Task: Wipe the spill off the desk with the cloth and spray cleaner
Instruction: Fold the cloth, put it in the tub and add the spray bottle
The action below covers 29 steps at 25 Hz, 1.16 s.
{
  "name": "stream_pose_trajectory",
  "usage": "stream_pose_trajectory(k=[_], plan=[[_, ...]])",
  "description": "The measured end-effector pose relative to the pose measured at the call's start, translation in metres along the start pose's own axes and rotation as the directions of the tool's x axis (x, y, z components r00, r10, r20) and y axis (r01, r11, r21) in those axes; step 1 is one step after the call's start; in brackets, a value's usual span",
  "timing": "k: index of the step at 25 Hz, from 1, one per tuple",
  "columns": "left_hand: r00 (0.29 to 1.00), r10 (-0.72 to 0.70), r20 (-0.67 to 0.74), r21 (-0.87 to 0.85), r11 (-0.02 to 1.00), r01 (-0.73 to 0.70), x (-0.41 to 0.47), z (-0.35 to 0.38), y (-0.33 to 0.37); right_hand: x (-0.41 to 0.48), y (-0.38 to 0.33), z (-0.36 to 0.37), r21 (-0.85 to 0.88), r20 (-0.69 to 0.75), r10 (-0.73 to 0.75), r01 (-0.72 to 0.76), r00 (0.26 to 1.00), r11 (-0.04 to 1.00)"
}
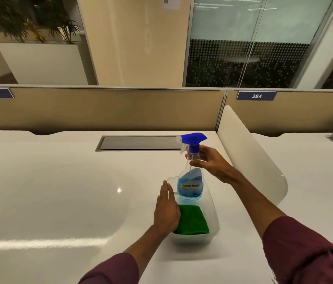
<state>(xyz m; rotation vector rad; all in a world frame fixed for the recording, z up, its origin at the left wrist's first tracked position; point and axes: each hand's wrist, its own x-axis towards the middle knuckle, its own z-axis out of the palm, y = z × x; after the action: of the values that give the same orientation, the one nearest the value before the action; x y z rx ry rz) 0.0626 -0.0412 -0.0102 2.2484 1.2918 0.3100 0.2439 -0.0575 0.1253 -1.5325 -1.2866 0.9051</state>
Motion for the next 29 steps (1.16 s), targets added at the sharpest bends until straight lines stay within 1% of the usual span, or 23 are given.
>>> stream_pose_trajectory(k=[5,15,21,23,26,27,29], plan=[[0.999,-0.033,0.018,-0.011,0.999,0.033,0.001,0.0,0.003,-0.001,0.021,0.006,0.023,-0.029,0.036,-0.036,0.999,0.999],[0.999,-0.044,0.028,-0.024,0.999,0.045,0.0,-0.002,0.005,0.004,0.029,0.008,0.045,-0.065,0.063,-0.06,0.996,0.997],[0.996,-0.054,0.066,-0.045,0.997,0.057,-0.002,-0.007,0.007,0.005,0.028,0.012,0.048,-0.109,0.105,-0.1,0.989,0.994],[0.996,-0.04,0.078,-0.059,0.997,0.045,-0.002,-0.01,0.006,0.003,0.027,0.018,0.016,-0.175,0.108,-0.107,0.979,0.994],[0.993,0.012,0.115,-0.148,0.989,0.005,-0.002,-0.023,-0.001,-0.003,0.025,0.037,-0.038,-0.35,0.081,-0.101,0.933,0.994],[0.992,0.029,0.12,-0.169,0.986,-0.008,-0.002,-0.029,-0.004,-0.004,0.026,0.044,-0.056,-0.431,0.071,-0.105,0.899,0.993],[0.994,0.066,0.09,-0.17,0.984,-0.05,-0.001,-0.04,-0.014,-0.008,0.027,0.063,-0.106,-0.631,0.036,-0.132,0.775,0.986]])
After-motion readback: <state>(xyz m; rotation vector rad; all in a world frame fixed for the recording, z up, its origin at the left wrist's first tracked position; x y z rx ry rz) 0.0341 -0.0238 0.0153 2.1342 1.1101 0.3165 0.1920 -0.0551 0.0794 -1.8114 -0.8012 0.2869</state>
